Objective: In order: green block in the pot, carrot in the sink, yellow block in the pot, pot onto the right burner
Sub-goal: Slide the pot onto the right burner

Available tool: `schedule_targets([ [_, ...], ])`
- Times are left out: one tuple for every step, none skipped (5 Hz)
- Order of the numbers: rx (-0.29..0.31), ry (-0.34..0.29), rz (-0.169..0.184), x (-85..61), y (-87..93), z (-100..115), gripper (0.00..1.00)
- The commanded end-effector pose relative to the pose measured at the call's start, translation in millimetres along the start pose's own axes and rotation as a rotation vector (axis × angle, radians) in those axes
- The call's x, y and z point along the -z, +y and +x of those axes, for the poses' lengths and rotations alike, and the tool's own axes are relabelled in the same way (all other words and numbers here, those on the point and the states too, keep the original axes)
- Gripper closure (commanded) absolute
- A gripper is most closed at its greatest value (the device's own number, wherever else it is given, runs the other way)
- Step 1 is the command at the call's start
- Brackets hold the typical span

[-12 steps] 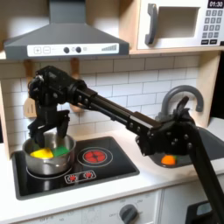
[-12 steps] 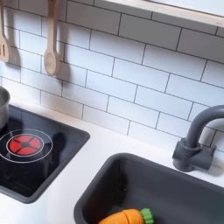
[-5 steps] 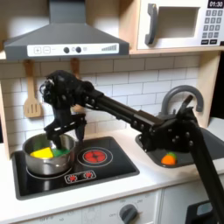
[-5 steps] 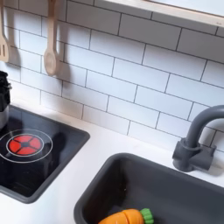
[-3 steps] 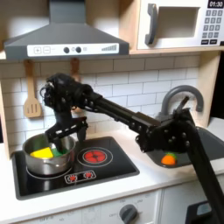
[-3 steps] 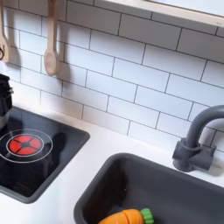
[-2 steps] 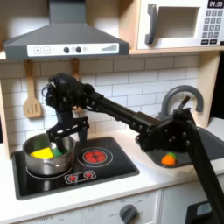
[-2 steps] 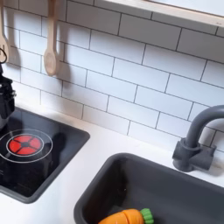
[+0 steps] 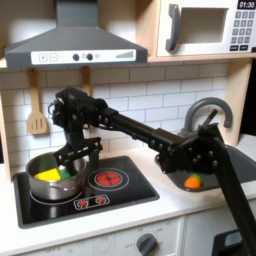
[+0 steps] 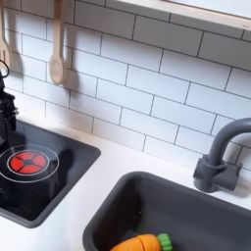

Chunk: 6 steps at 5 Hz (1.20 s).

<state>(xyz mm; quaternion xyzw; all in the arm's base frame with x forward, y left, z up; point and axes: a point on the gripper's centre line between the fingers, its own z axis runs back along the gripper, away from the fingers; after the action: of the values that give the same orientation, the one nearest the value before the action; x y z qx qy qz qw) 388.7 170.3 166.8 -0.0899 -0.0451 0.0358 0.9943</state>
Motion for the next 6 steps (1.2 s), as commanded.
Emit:
schedule_targets([
  [0.007, 0.002, 0.003, 2.9, -2.2, -1.3, 1.0],
  [0.016, 0.006, -0.007, 6.9, -6.6, 0.2, 1.0],
  [0.029, 0.009, -0.007, 7.7, -10.2, 1.7, 1.0],
  [0.035, 0.016, -0.004, 10.4, -11.6, 1.5, 1.0],
  [0.045, 0.007, -0.001, 8.2, -17.8, 1.6, 1.0],
  [0.066, -0.001, 0.005, 5.7, -28.1, 0.4, 1.0],
])
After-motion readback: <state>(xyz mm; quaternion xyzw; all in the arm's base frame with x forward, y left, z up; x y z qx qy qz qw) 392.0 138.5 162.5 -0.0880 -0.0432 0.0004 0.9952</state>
